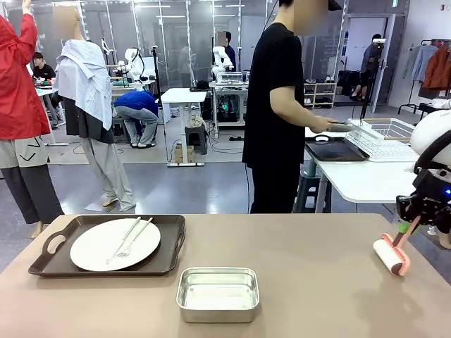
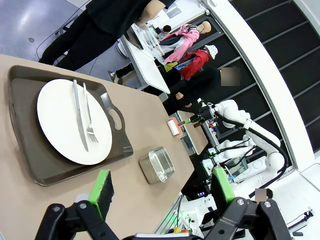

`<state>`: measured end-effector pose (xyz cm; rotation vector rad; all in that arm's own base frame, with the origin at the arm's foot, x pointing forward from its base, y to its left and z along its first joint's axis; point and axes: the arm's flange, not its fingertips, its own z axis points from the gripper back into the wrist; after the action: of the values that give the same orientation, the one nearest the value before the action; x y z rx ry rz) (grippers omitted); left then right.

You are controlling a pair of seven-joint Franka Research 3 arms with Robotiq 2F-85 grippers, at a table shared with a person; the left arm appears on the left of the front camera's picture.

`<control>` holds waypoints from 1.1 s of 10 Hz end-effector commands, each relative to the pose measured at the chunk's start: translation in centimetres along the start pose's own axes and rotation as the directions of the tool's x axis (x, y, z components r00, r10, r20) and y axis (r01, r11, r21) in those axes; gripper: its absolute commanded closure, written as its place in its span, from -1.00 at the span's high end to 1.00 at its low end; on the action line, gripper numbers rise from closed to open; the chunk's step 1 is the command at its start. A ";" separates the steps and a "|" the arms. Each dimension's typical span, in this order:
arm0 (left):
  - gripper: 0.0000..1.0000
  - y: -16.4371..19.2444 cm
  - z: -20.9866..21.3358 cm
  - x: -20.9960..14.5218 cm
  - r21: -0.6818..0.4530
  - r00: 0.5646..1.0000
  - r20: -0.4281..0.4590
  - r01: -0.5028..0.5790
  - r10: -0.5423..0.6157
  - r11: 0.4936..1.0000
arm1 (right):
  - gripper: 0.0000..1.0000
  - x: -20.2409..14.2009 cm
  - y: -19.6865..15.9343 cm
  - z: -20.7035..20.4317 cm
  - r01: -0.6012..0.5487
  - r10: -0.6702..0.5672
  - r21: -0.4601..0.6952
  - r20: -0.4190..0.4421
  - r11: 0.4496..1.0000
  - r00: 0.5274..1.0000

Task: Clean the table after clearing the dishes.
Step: When the left (or right) Handle tray is removed, use the left hand (or right hand) to clean the left (or right) side of the table with the Lint Roller.

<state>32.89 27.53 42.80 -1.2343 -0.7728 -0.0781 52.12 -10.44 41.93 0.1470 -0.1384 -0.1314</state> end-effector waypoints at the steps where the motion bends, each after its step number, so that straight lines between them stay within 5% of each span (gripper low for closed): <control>1: 1.00 -0.2 0.3 0.0 -0.001 1.000 0.003 0.003 -0.003 1.000 | -0.58 -1.5 1.4 0.4 0.026 -0.024 -0.077 0.036 0.997 0.999; 3: 1.00 -0.2 0.3 0.0 -0.001 1.000 0.003 0.003 -0.003 1.000 | -0.58 -1.9 3.6 3.8 -0.027 0.027 -0.003 0.078 1.000 0.997; 6: 1.00 -0.2 0.3 0.0 -0.001 1.000 0.003 0.003 -0.003 1.000 | -0.58 -2.9 6.0 9.2 -0.094 0.100 -0.044 0.153 0.995 0.983; 11: 1.00 -0.2 0.3 0.0 -0.001 1.000 0.003 0.003 -0.003 1.000 | -0.58 -2.7 6.2 10.7 -0.119 0.124 -0.038 0.173 0.992 0.977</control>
<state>32.90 27.52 42.80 -1.2344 -0.7726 -0.0783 48.62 -5.54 52.74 0.1020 -0.3051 -0.0248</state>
